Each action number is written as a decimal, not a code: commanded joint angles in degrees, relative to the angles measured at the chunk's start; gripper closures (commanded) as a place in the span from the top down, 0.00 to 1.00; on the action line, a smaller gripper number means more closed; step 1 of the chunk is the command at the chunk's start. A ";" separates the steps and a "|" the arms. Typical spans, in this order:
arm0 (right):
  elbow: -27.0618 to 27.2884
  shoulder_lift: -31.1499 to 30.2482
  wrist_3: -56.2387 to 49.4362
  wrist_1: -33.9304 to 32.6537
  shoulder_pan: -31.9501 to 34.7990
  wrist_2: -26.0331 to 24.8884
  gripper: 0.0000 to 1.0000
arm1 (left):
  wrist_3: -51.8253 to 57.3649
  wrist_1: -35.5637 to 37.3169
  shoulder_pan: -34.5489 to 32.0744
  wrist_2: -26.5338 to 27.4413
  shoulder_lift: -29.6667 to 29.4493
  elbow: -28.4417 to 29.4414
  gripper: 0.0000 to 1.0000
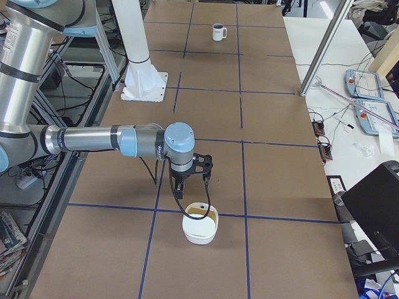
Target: Left arm hands cup to right arm to dump lemon
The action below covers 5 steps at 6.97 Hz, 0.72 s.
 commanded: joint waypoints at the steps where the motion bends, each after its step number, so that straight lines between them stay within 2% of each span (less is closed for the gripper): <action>1: 0.09 0.83 -0.47 0.03 -0.54 -0.07 1.00 | 3.25 -1.67 0.02 -0.07 0.13 -0.33 1.00; 5: 0.35 1.10 -0.21 0.12 -1.16 0.02 1.00 | 3.72 -1.77 0.11 -0.50 0.84 -0.51 1.00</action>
